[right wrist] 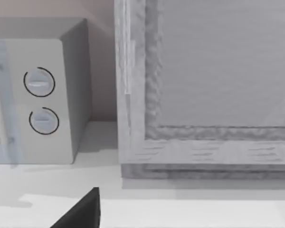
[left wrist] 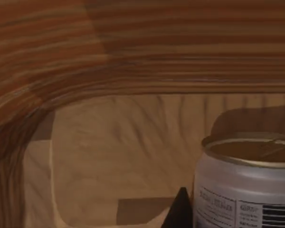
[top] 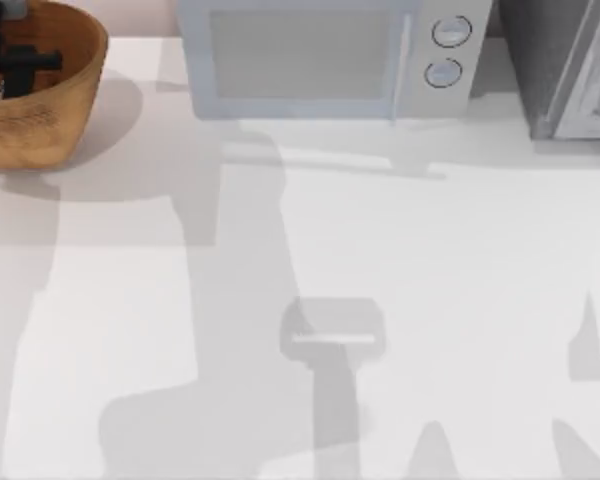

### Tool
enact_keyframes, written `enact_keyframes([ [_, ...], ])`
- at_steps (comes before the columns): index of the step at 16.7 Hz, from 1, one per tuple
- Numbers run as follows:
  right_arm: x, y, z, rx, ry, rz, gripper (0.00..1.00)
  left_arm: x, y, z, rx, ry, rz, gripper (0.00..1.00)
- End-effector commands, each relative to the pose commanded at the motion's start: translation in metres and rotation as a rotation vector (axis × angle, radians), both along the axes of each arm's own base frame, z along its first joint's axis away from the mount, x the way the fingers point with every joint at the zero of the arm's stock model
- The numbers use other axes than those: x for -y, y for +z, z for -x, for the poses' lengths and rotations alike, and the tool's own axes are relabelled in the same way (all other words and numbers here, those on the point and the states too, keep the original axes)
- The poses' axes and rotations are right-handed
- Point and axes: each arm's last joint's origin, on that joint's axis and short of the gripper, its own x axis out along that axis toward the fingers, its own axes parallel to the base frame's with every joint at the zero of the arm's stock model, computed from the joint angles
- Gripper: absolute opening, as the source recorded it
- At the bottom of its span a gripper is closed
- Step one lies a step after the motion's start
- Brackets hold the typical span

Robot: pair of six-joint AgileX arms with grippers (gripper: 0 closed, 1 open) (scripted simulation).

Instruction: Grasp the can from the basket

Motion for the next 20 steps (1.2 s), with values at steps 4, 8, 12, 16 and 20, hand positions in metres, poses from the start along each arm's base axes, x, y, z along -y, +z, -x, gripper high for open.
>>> enact_keyframes([
  [4,0.000,0.000,0.000,0.000,0.000,0.000,1.00,0.023,0.044,0.013,0.093,-0.033,0.040,0.00],
  [8,0.000,0.000,0.000,0.000,0.000,0.000,1.00,0.054,0.117,0.061,0.254,-0.089,0.092,0.00],
  [12,0.000,0.000,0.000,0.000,0.000,0.000,1.00,0.074,0.179,0.159,0.463,-0.136,0.128,0.00],
  [16,0.000,0.000,0.000,0.000,0.000,0.000,1.00,0.075,0.186,0.279,0.700,-0.150,0.135,0.00],
  [20,0.000,0.000,0.000,0.000,0.000,0.000,1.00,0.069,0.135,0.375,0.940,-0.120,0.108,0.00],
])
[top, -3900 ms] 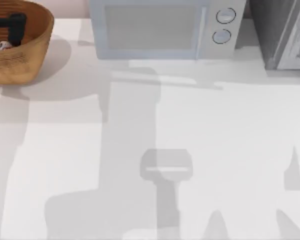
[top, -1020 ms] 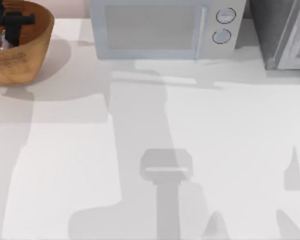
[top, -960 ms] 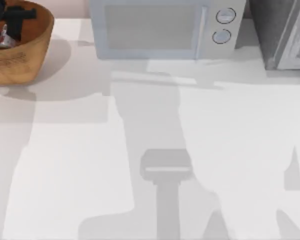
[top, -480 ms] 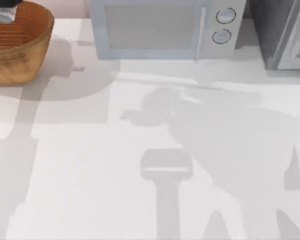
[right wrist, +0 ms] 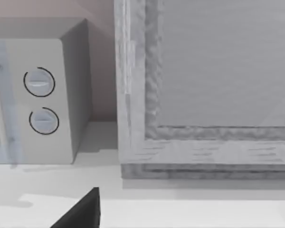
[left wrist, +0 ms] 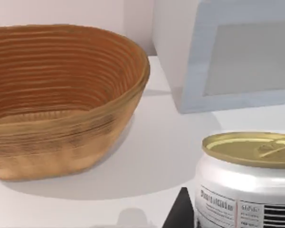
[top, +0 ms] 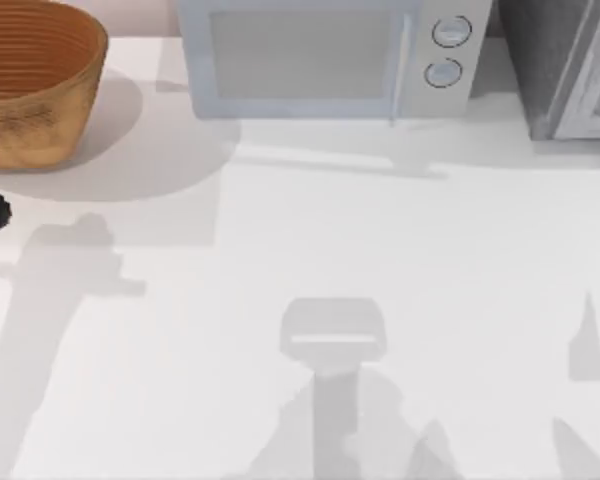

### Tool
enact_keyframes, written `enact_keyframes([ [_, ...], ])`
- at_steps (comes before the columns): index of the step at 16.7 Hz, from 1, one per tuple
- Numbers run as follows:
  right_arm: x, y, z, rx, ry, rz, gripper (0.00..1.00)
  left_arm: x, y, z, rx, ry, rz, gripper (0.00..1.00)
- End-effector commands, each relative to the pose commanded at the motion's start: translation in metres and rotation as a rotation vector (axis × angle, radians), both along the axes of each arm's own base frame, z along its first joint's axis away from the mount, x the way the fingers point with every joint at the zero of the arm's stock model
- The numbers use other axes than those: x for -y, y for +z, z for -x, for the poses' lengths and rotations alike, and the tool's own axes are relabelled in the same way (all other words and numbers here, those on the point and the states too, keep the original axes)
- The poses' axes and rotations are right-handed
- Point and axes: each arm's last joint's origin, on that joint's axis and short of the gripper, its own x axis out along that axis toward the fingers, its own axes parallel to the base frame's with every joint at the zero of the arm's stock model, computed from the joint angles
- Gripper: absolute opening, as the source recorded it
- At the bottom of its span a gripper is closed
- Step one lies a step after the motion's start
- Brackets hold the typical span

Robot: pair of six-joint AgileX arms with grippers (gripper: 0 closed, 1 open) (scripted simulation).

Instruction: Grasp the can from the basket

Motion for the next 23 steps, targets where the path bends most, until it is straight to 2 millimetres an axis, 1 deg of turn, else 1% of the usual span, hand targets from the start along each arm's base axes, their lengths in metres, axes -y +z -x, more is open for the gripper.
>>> enact_keyframes([
  [2,0.000,0.000,0.000,0.000,0.000,0.000,1.00,-0.003,-0.036,0.029,0.109,0.039,0.000,0.00],
  [4,0.000,0.000,0.000,0.000,0.000,0.000,1.00,-0.006,-0.071,0.045,0.205,0.086,-0.001,0.00],
  [7,0.000,0.000,0.000,0.000,0.000,0.000,1.00,-0.010,-0.110,0.054,0.312,0.156,-0.006,0.00],
  [9,0.000,0.000,0.000,0.000,0.000,0.000,1.00,-0.012,-0.126,0.055,0.356,0.192,-0.010,0.00],
  [10,0.000,0.000,0.000,0.000,0.000,0.000,1.00,-0.013,-0.131,0.056,0.369,0.205,-0.012,0.00],
  [11,0.000,0.000,0.000,0.000,0.000,0.000,1.00,-0.013,-0.133,0.056,0.376,0.211,-0.012,0.00],
  [18,0.000,0.000,0.000,0.000,0.000,0.000,1.00,-0.013,-0.134,0.055,0.370,0.207,-0.014,0.00],
  [20,0.000,0.000,0.000,0.000,0.000,0.000,1.00,-0.012,-0.126,0.054,0.385,0.188,-0.005,0.00],
  [23,0.000,0.000,0.000,0.000,0.000,0.000,1.00,-0.010,-0.103,0.048,0.421,0.116,0.015,0.00],
])
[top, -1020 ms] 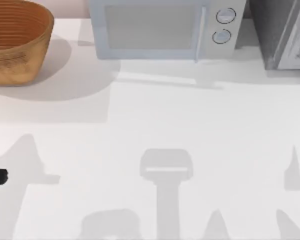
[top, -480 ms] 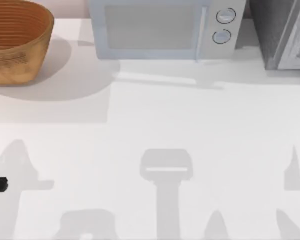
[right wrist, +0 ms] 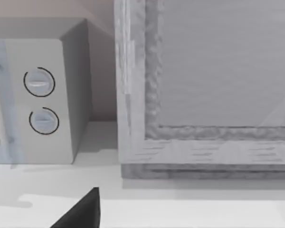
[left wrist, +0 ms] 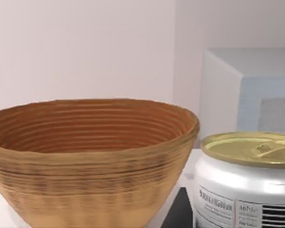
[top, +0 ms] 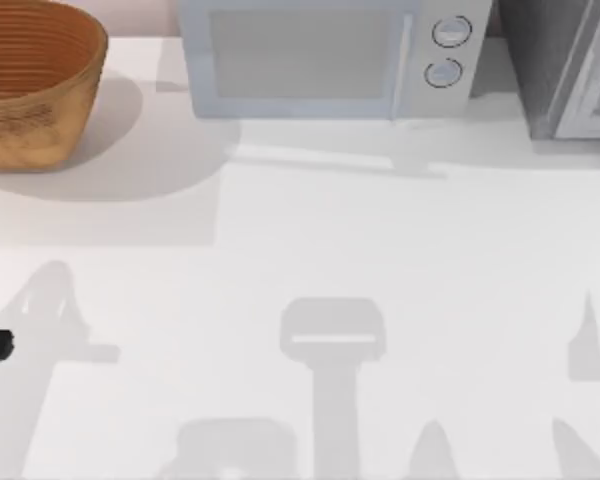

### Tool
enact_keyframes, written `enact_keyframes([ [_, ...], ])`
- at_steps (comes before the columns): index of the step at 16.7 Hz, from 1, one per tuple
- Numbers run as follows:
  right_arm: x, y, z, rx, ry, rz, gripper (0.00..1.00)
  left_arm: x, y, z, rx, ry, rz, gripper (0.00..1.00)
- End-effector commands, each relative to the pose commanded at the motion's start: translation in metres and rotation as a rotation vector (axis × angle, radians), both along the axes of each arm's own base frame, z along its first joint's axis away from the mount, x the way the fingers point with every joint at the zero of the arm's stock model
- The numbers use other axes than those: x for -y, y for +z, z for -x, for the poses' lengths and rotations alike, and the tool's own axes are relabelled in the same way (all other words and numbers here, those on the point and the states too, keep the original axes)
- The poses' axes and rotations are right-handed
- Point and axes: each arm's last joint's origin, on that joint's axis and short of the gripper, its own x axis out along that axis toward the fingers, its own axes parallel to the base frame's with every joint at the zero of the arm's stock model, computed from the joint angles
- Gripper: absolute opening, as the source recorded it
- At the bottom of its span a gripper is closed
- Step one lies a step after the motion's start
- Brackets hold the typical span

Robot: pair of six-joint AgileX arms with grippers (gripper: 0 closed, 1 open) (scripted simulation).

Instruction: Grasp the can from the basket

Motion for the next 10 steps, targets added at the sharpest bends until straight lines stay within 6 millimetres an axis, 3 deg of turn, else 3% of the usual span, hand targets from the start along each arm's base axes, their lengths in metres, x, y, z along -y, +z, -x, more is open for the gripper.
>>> enact_keyframes([
  [10,0.000,0.000,0.000,0.000,0.000,0.000,1.00,0.013,0.071,-0.056,0.097,-0.329,-0.036,0.00],
])
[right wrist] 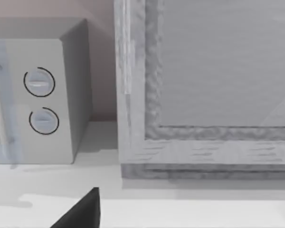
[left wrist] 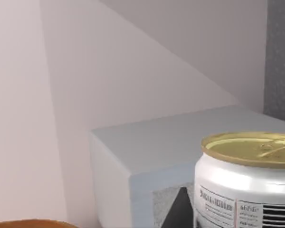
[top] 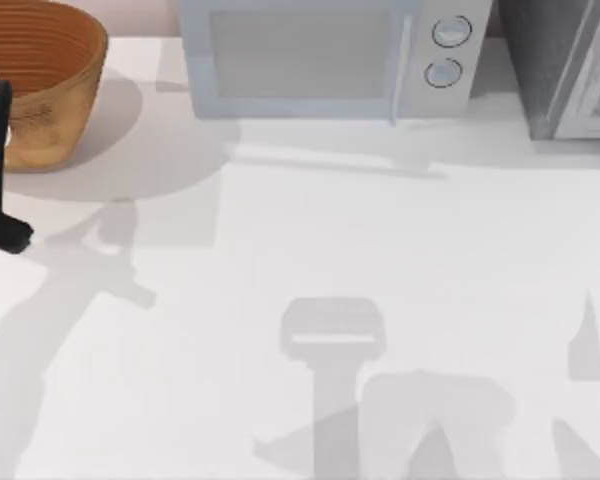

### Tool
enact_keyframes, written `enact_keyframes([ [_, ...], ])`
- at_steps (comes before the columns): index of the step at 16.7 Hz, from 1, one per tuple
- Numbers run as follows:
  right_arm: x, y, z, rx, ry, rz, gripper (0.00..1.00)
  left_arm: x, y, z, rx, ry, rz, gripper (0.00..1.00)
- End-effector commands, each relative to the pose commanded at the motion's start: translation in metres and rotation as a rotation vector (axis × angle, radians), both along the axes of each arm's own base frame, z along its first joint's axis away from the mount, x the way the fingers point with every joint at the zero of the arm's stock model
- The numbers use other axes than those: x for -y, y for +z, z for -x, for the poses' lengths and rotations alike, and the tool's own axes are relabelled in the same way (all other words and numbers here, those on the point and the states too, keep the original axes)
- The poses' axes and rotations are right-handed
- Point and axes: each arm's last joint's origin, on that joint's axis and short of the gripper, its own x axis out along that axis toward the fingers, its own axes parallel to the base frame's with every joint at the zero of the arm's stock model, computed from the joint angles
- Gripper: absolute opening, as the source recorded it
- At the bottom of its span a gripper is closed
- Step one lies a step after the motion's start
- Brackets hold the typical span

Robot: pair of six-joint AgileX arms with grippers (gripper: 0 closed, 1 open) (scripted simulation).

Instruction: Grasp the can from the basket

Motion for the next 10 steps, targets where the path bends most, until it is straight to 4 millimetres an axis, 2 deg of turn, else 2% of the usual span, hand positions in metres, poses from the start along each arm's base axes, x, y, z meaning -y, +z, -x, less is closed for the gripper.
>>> enact_keyframes([
  [5,0.000,0.000,0.000,0.000,0.000,0.000,1.00,0.006,0.017,-0.040,0.040,-0.151,-0.035,0.00],
  [10,0.000,0.000,0.000,0.000,0.000,0.000,1.00,0.012,0.022,-0.083,0.079,-0.292,-0.077,0.00],
])
